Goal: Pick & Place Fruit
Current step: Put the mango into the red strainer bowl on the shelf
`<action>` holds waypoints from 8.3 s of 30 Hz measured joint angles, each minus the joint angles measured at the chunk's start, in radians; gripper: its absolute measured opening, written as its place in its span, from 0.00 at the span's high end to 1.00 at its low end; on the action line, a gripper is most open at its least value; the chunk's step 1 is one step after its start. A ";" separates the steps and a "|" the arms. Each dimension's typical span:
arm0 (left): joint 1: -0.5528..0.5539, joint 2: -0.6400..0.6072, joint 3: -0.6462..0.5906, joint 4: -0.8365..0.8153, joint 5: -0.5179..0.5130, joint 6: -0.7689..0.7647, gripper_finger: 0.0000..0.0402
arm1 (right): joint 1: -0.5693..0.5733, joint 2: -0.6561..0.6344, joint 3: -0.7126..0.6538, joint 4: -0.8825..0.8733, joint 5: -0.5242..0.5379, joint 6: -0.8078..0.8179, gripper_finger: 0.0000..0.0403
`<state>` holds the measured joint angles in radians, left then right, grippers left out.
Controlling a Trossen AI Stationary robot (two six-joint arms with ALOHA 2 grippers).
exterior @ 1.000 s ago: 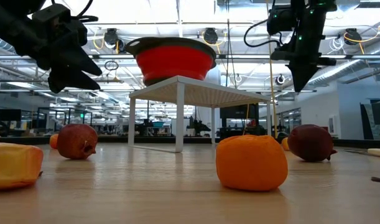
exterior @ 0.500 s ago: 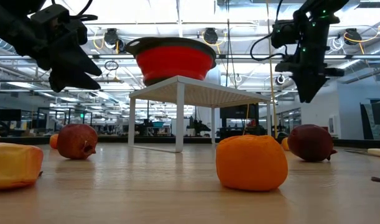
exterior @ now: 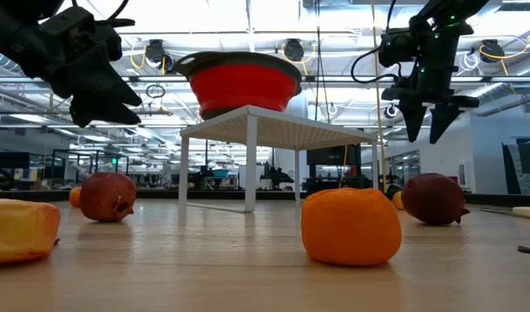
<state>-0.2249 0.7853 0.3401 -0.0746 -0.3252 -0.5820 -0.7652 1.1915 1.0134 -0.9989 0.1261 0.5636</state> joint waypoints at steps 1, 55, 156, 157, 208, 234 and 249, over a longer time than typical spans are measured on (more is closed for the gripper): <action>0.000 0.000 0.000 0.000 0.000 0.002 0.46 | -0.002 0.000 0.000 0.000 0.000 0.000 0.42; 0.000 0.000 0.000 0.000 0.000 0.003 0.46 | -0.111 0.199 -0.277 0.406 -0.079 0.112 0.28; 0.042 0.769 0.953 0.360 -0.171 0.667 0.46 | 0.651 -0.331 -0.276 1.153 -0.213 -0.887 0.47; 0.047 0.779 0.967 0.354 -0.167 0.667 0.46 | 0.661 -0.330 -0.276 1.152 -0.214 -0.875 0.47; 0.148 0.882 1.059 0.259 0.171 0.607 0.49 | 0.756 -0.129 -0.276 1.427 -0.285 -0.587 0.47; 0.148 0.827 1.059 0.257 0.016 0.670 0.53 | 0.722 -0.314 -0.276 1.067 -0.275 -0.466 0.28; 0.167 0.700 1.059 0.255 -0.027 0.115 0.52 | 0.721 -0.523 -0.276 0.843 -0.256 -0.578 0.59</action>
<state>-0.0584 1.4851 1.3987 0.1808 -0.3519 -0.4670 -0.0441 0.6686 0.7372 -0.1560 -0.1303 -0.0142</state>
